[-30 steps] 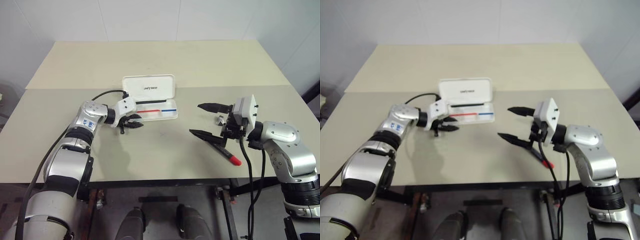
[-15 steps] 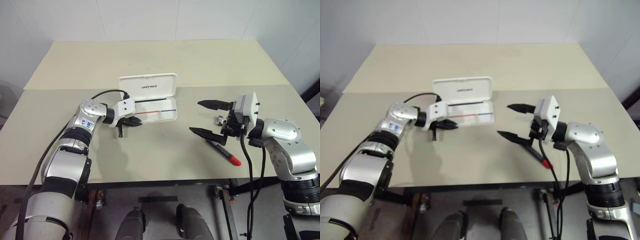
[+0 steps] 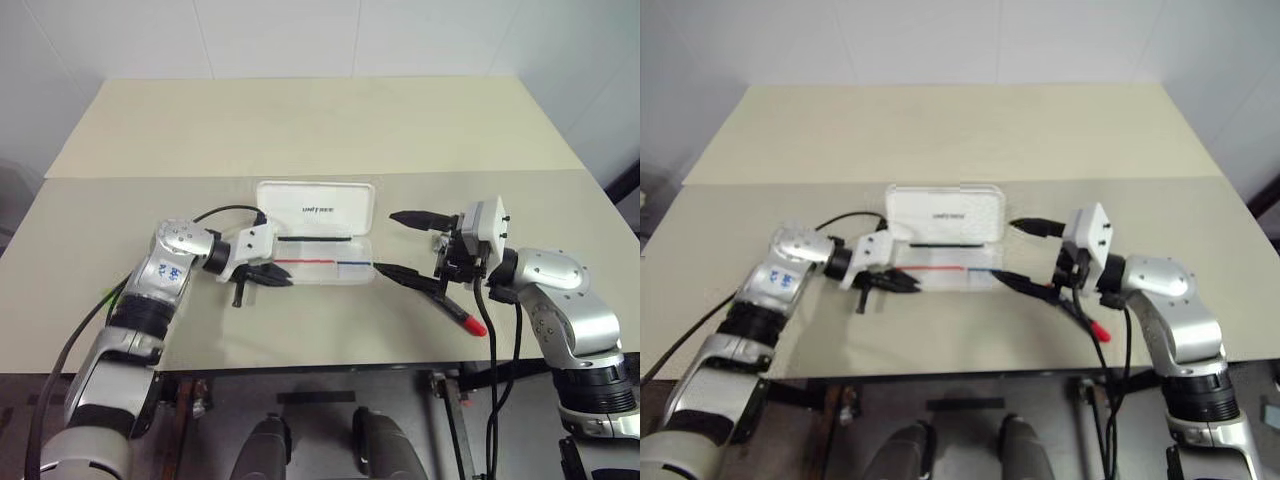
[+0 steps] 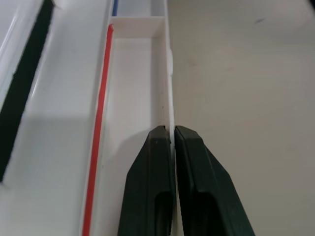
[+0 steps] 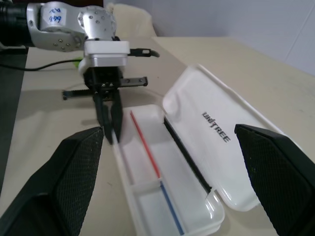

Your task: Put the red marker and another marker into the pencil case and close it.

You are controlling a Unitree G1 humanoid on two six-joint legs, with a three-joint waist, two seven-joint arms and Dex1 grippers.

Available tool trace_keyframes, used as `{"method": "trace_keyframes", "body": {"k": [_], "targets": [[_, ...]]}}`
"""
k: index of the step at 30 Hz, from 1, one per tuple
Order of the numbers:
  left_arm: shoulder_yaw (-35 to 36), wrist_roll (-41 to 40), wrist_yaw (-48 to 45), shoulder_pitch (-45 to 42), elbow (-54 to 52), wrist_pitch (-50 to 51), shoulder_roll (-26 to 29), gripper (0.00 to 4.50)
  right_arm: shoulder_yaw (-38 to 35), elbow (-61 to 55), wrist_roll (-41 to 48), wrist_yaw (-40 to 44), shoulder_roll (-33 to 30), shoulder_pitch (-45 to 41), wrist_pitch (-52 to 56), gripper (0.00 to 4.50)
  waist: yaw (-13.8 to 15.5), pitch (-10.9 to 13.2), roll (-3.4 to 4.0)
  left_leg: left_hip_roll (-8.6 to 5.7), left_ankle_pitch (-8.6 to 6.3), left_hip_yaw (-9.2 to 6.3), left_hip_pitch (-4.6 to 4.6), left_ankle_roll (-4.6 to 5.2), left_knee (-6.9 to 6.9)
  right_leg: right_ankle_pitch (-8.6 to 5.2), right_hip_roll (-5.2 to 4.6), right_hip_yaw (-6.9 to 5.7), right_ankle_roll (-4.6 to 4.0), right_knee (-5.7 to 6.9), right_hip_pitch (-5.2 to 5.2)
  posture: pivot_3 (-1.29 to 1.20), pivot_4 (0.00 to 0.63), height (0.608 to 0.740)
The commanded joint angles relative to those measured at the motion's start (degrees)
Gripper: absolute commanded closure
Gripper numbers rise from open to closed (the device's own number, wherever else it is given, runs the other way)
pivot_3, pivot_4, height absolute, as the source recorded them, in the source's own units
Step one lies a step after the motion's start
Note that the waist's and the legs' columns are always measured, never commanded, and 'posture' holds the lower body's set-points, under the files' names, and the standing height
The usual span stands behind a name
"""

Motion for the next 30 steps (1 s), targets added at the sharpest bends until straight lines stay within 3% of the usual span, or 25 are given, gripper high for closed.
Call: {"method": "trace_keyframes", "body": {"k": [1, 13, 16, 24, 30], "targets": [[-0.9, -1.5, -0.4, 1.3, -5.7, 3.4, 0.8, 4.46, 0.1, -1.1, 0.6, -0.1, 1.0, -0.1, -0.9, 0.00, 0.1, 0.0, 0.00, -0.01, 0.02, -0.02, 0.01, -0.02, 0.04, -0.01, 0.00, 0.00, -0.02, -0.03, 0.00, 0.00, 0.150, 0.740], [-2.4, 0.0, 2.6, 3.4, -4.1, 0.9, 1.8, 4.46, 0.5, -1.9, 0.4, -0.8, 2.4, 0.3, -0.7, 0.00, 0.0, 0.0, 0.00, -0.02, 0.14, -0.05, 0.27, -0.14, 0.08, -0.07, 0.00, 0.04, -0.16, 0.38, 0.02, 0.00, 0.150, 0.740], [-1.3, -1.5, 3.9, 3.5, -3.4, 1.8, 0.7, 3.65, 0.6, -2.0, 0.4, -1.0, 2.4, 0.3, -0.6, 0.00, 0.0, 0.0, 0.00, -0.03, 0.14, -0.04, 0.28, -0.14, 0.09, -0.07, 0.00, 0.05, -0.16, 0.39, 0.02, 0.00, 0.150, 0.740], [1.3, -8.0, 3.8, 5.6, -5.9, -3.0, -2.3, 0.93, -0.4, -5.6, 1.6, -4.0, 2.3, 1.5, 2.2, 0.00, 0.0, 0.0, 0.00, -0.02, 0.14, -0.09, 0.23, -0.15, 0.07, -0.07, -0.01, 0.05, -0.16, 0.37, 0.01, 0.00, 0.150, 0.740], [2.8, -9.9, 5.7, 8.5, -7.4, -6.1, -3.3, 0.93, -1.1, -7.3, 2.1, -7.0, 2.5, 4.7, 4.0, 0.00, 0.0, 0.0, 0.00, -0.02, 0.14, -0.08, 0.25, -0.15, 0.05, -0.08, -0.01, 0.06, -0.17, 0.37, 0.00, 0.00, 0.150, 0.740]]}}
